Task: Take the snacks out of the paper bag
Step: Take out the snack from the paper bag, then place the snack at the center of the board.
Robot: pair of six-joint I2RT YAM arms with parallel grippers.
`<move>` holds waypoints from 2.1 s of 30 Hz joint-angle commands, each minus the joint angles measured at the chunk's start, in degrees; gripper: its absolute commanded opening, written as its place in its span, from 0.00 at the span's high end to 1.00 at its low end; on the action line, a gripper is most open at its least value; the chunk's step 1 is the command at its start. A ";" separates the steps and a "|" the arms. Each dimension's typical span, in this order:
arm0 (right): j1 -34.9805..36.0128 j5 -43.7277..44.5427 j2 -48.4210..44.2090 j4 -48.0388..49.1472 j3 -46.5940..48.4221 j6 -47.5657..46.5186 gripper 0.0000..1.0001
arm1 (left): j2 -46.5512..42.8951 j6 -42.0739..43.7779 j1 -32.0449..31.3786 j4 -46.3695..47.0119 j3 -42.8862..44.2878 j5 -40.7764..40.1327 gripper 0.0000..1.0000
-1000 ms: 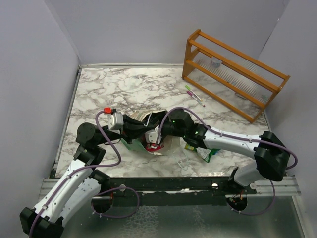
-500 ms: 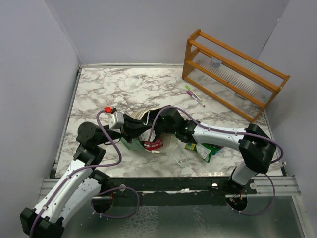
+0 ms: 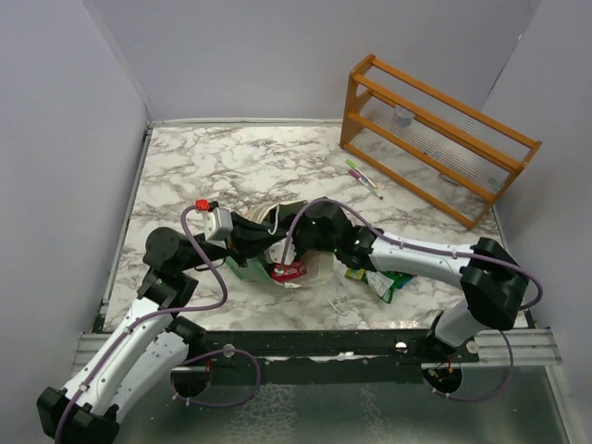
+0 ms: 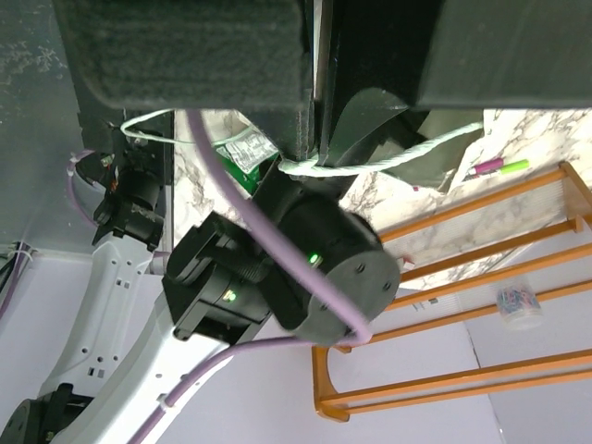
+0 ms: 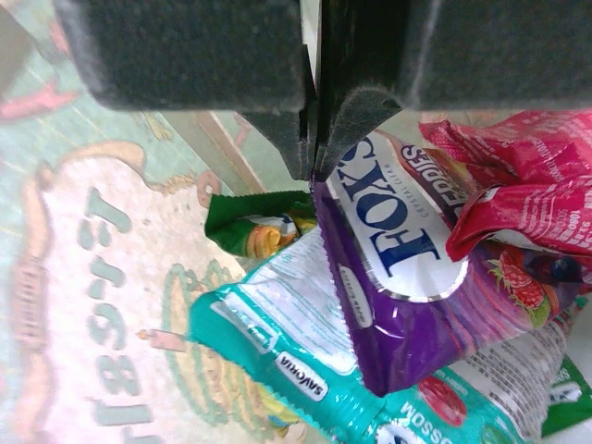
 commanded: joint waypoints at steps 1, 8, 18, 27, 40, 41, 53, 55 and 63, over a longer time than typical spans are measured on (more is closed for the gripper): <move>0.13 -5.18 -6.09 2.81 -2.55 4.60 0.99 | -0.40 1.24 -0.09 -0.67 1.17 -1.64 1.00; 0.25 -8.64 -14.81 5.71 -8.70 10.02 0.99 | -0.26 2.24 -0.09 -2.00 1.17 -4.50 1.00; 0.19 -7.92 -23.52 12.37 -12.01 16.09 0.99 | 0.43 2.11 0.24 -2.13 1.08 -4.32 1.00; 0.22 -6.19 -28.77 11.61 -9.76 16.47 0.99 | 0.65 2.17 0.34 -2.41 1.09 -5.03 1.00; 0.18 -8.31 -42.92 3.46 -5.12 19.14 0.99 | 0.57 2.13 1.74 -2.74 1.18 -5.55 1.00; 0.20 -7.92 -44.18 2.74 -4.69 19.49 0.99 | 0.65 2.13 1.73 -2.77 1.13 -5.50 1.00; 0.17 16.61 -57.18 -14.03 -2.65 21.15 0.99 | 0.73 2.20 2.30 -2.57 1.26 -5.08 1.00; 0.22 23.06 -58.37 -15.77 -3.87 22.47 0.99 | 0.77 2.16 2.41 -2.61 1.26 -5.14 1.00; 0.18 48.45 -51.58 -15.91 -11.97 39.85 0.99 | 0.92 2.43 2.76 -2.69 1.40 -5.10 1.00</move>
